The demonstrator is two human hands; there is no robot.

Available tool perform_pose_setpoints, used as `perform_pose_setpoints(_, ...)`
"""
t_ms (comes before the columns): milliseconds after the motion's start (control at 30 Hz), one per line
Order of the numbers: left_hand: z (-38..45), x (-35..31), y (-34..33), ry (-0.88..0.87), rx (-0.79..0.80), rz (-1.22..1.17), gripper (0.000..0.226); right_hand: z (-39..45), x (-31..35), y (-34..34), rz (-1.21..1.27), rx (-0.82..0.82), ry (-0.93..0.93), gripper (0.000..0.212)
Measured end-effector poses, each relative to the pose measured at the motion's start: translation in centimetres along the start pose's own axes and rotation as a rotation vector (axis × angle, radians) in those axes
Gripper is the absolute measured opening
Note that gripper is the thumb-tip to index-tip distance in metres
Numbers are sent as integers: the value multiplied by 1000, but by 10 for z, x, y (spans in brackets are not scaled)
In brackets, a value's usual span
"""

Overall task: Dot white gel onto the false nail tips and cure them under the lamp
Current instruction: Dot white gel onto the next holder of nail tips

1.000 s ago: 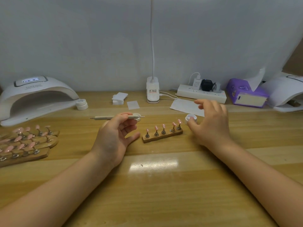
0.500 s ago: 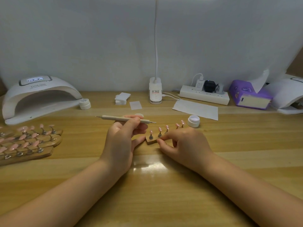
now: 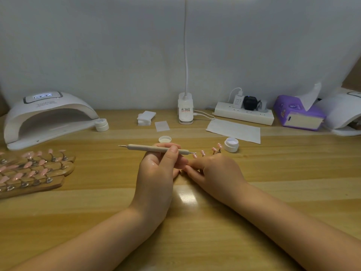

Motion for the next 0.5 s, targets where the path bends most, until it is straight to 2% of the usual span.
perform_pose_setpoints(367,1,-1,4,9,-41,9,12,1,-2,-1,50,-10,-16,30)
perform_pose_setpoints(500,3,-7,6,-60,-45,59,11,0,-2,0,34,-21,-9,34)
Point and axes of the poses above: each hand's wrist, its own z-axis towards the middle knuckle, its own y-axis out of the back of the hand, x = y × z, the point moved 10 cm from there along z, towards the middle knuckle, and after that the axes turned 9 degrees about -z, right-handed, at the moved point
